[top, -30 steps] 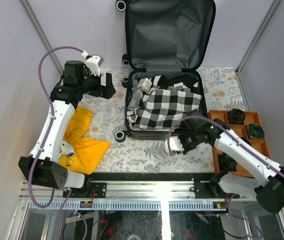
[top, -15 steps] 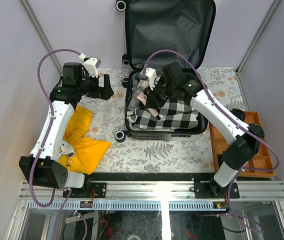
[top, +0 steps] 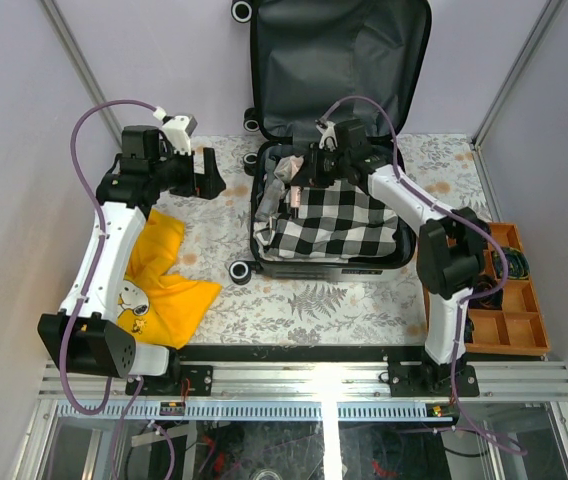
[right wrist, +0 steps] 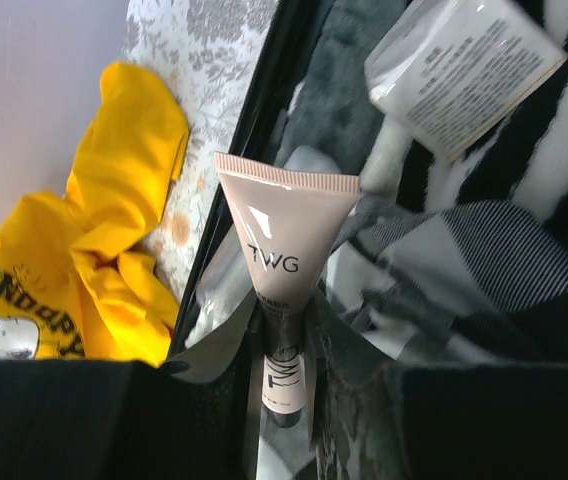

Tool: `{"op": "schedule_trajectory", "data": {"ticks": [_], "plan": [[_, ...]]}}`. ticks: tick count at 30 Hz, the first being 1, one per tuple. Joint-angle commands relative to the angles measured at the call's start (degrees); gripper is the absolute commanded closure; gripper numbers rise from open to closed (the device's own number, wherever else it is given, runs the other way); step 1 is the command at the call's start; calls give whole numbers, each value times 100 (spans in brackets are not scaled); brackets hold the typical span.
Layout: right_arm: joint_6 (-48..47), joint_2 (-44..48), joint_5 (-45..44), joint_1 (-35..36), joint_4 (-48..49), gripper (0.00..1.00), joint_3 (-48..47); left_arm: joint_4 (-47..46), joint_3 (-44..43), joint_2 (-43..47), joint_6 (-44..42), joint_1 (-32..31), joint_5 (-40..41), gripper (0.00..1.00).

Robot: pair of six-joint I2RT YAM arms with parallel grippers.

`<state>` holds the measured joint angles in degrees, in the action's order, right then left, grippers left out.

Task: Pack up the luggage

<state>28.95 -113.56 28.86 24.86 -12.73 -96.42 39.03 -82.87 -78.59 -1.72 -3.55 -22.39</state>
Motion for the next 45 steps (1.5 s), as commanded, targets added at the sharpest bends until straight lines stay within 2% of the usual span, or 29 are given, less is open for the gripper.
{"op": "schedule_trajectory", "data": {"ticks": [1, 3, 5, 9, 12, 18, 22, 25, 28, 31, 36, 40, 43, 45], "plan": [[820, -289, -74, -120, 817, 96, -500, -237, -93, -84, 109, 39, -151, 0], [1079, -385, -90, -124, 962, 92, -507, -245, -62, -96, 124, 44, -163, 0], [1292, -425, -93, -123, 1085, 71, -482, -255, -14, -70, 117, 45, -134, 0], [1316, -96, -323, -211, 1199, 41, -239, -236, 53, 48, 48, 40, -4, 0], [1126, 234, -358, -360, 1142, 29, -227, -122, -6, 116, -89, 46, 112, 0], [321, 1211, 17, -780, 982, 25, -14, 207, -403, 95, -406, 47, 256, 0], [-406, 1954, 153, -1197, 770, 17, 172, 369, -815, -4, -629, 43, 334, 0], [-817, 2413, 175, -1707, 769, 15, 454, 374, -1222, -170, -701, 47, 268, 0], [-1005, 2543, 464, -2412, 812, 15, 350, 321, -1759, -535, -600, 42, -5, 0], [-1126, 2333, 874, -3115, 844, 15, -37, 100, -2236, -904, -419, 42, -365, 0], [-992, 1522, 1471, -3802, 1209, 15, -712, -1198, -2271, -1365, -36, 43, -1160, 0], [-807, 910, 1697, -3927, 1706, 15, -1147, -2212, -2335, -1898, 444, 37, -1646, 0], [-641, 320, 1593, -3923, 1761, 16, -1764, -2327, -2499, -2135, 641, 42, -1686, 0], [-614, -25, 1427, -3920, 1810, 17, -2153, -2230, -2478, -2150, 482, 35, -1720, 0]]}}
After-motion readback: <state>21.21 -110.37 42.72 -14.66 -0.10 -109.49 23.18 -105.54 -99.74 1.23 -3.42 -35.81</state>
